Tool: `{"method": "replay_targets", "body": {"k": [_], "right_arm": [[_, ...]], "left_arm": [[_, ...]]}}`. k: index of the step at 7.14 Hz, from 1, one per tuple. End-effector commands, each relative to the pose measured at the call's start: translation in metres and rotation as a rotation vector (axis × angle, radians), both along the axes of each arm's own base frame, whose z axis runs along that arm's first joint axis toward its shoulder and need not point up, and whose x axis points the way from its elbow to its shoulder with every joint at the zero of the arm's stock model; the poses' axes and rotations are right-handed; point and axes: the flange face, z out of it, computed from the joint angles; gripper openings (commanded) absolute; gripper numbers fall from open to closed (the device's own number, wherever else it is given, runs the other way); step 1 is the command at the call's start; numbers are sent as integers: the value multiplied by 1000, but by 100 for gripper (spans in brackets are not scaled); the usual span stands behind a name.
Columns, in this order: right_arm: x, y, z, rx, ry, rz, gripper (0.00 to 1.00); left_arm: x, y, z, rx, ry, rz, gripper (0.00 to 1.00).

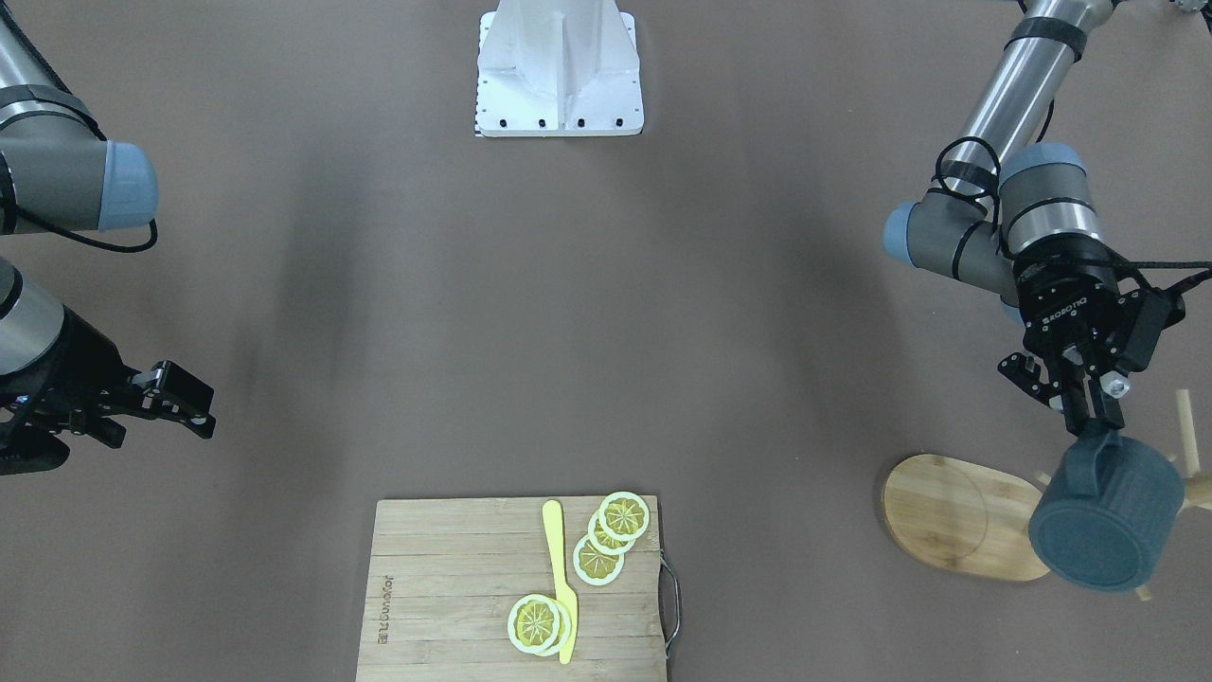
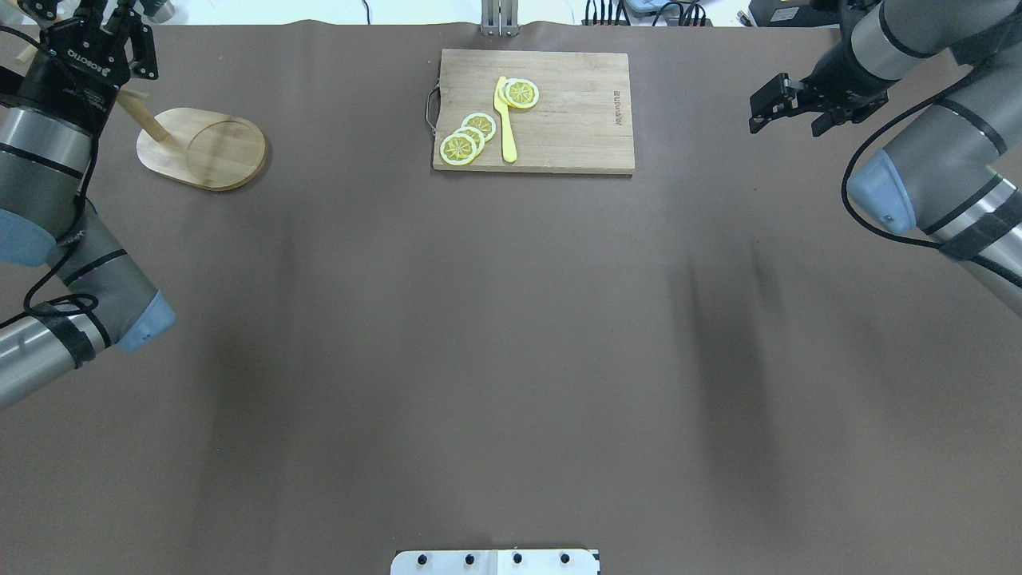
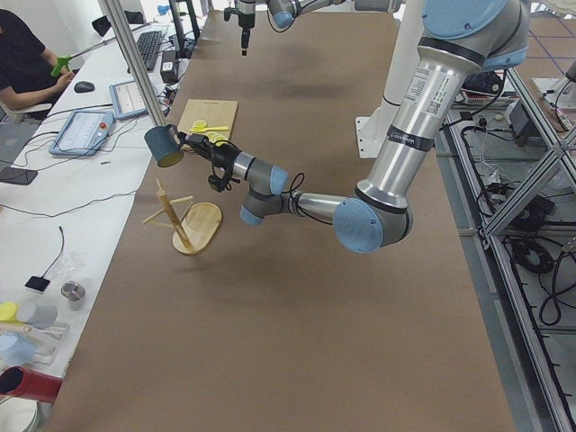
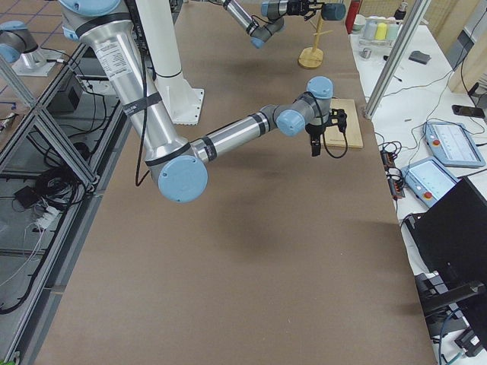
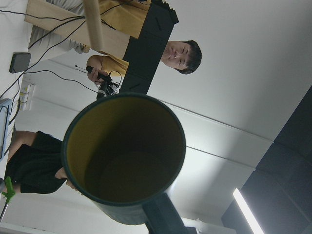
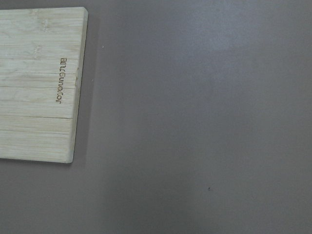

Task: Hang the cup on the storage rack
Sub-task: 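Hook the mug handle onto a rack branch with the left gripper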

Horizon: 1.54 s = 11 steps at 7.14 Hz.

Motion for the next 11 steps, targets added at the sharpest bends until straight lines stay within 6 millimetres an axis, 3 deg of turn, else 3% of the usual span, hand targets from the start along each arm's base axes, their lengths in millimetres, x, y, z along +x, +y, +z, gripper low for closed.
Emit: {"method": "replay_targets", "body": {"k": [1, 5, 11], "right_arm": [[-4, 2, 1, 0, 0, -7, 99], [-11, 4, 2, -3, 12, -1, 99], [-19, 6, 1, 3, 17, 1, 99]], "left_arm": [[-1, -13, 6, -44, -37, -15, 0], [-3, -23, 23, -79, -53, -23, 0], [-8, -20, 52, -121, -44, -5, 0]]}}
